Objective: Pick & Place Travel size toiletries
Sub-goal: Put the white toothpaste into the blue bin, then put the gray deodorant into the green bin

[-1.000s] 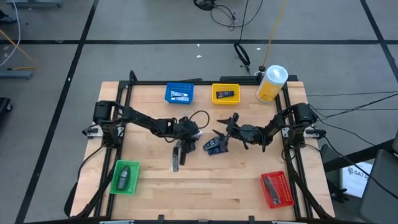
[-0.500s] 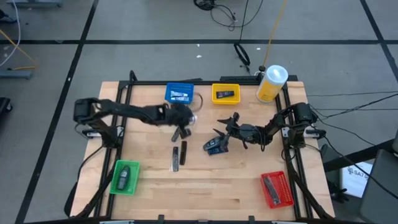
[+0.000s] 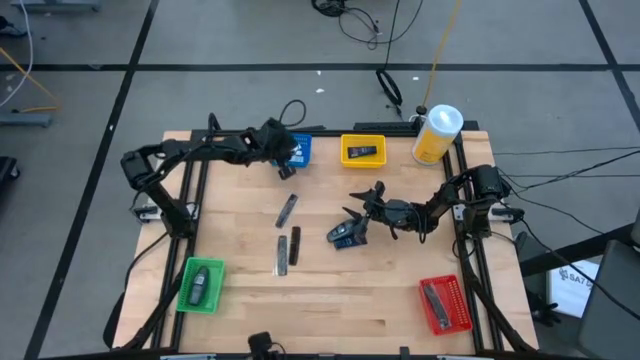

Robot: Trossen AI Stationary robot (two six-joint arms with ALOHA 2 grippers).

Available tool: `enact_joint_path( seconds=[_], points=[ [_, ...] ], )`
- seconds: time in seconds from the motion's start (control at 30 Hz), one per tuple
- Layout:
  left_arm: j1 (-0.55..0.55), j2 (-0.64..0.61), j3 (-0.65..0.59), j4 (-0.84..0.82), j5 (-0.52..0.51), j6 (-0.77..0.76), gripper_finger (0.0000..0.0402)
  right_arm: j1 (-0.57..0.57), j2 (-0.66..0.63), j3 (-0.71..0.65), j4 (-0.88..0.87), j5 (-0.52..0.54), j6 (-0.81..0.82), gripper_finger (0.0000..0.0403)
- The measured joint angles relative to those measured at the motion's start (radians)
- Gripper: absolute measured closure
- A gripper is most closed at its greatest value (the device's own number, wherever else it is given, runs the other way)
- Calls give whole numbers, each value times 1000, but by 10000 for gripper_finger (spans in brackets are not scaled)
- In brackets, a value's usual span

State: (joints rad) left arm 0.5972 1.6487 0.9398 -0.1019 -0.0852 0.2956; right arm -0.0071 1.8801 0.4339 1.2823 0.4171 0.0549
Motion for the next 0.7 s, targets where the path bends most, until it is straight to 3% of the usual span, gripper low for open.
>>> enact_joint_path(
  seconds=[0.27, 0.4, 0.53, 0.7],
  points=[
    [18, 16, 0, 26, 39, 89, 292, 1, 0, 0, 0, -6, -15, 179],
    [5, -19, 0, 29, 13, 74, 262, 2, -66, 0, -9, -65, -84, 179],
    [-52, -62, 0, 16, 81, 49, 246, -19, -244, 1, -221, -282, -117, 179],
    [-174, -71, -3, 32, 290, 20, 243, -96, -460, 67, -737, -578, -108, 164]
  ],
)
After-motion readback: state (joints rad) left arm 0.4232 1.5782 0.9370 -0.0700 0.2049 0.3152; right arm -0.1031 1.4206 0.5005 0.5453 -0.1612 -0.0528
